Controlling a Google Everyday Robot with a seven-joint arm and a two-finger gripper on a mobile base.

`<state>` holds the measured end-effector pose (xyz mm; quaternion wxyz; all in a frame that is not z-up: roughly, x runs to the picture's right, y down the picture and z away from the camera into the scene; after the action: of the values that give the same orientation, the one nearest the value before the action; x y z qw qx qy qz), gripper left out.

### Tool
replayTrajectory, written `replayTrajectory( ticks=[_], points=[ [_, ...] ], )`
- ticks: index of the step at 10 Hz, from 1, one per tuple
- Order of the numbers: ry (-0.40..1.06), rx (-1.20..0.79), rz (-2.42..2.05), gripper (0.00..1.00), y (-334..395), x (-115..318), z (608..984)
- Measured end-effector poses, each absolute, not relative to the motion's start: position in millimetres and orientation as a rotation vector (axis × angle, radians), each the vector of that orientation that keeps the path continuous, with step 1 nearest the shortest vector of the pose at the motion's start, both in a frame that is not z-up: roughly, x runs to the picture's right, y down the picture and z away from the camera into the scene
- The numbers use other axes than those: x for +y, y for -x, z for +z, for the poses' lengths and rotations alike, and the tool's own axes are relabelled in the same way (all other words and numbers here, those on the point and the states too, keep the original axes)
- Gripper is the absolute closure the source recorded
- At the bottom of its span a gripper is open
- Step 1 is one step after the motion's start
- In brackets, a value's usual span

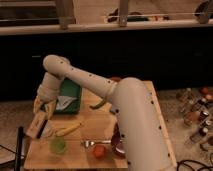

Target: Place eraser in paper cup

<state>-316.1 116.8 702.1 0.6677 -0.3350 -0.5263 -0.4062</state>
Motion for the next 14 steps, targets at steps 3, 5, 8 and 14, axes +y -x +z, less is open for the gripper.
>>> replayTrajectory(
  ticks=[3,5,8,14],
  points=[
    [0.762,-1.196,-0.901,0.89,317.2,118.0,702.7],
    [0.77,-1.199,-0.896,0.71,316.8,118.3,703.4],
    [0.779,-1.203,-0.889,0.4,316.2,118.9,704.8],
    [0.786,-1.215,-0.881,0.2,315.6,118.0,707.1]
  ],
)
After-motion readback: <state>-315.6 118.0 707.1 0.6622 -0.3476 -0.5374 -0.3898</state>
